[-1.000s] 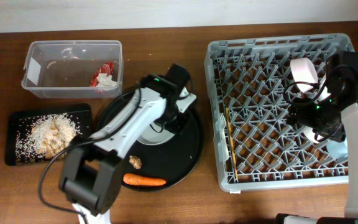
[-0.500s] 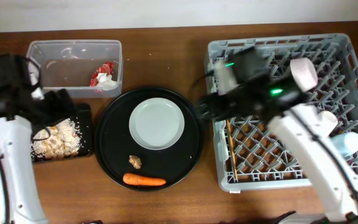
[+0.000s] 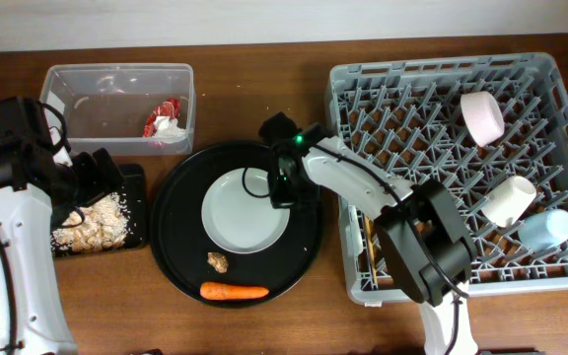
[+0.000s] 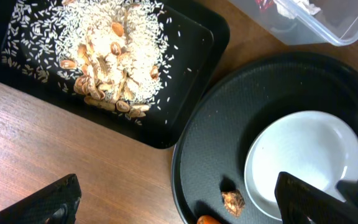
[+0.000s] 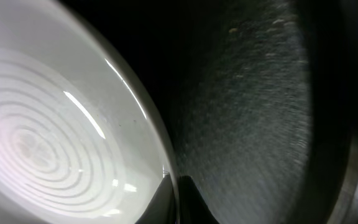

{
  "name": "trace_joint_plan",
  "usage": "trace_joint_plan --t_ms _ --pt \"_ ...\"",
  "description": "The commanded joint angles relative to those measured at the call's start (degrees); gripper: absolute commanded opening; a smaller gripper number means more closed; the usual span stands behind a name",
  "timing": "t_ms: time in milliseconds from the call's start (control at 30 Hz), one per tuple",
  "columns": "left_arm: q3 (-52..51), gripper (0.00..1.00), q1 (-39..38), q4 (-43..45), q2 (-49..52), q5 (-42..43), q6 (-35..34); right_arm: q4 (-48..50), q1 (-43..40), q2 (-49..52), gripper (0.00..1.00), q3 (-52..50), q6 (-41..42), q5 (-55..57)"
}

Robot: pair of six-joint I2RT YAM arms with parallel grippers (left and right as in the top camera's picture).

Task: Sort waste into correct bins and load items into the dishwasher rack
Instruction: 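Hand the empty white plate to the right gripper and place it in the rack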

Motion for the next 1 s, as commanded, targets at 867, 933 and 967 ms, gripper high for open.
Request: trace_joint_plan --t_ms 867,933,967 --pt "-0.4 0.99 0.2 0.1 0.0 0.7 -0.8 -15.0 -12.5 -30.6 0.99 4.7 2.8 35.4" --pt "-0.6 0.99 0.2 0.0 0.1 2.8 -0.8 -18.0 -28.9 -35.2 0.99 4.7 -12.7 6.0" --pt "-1.5 0.99 0.0 0.0 0.1 5.1 -0.7 -21.6 -33.3 -35.5 0.99 4.7 -15.3 3.6"
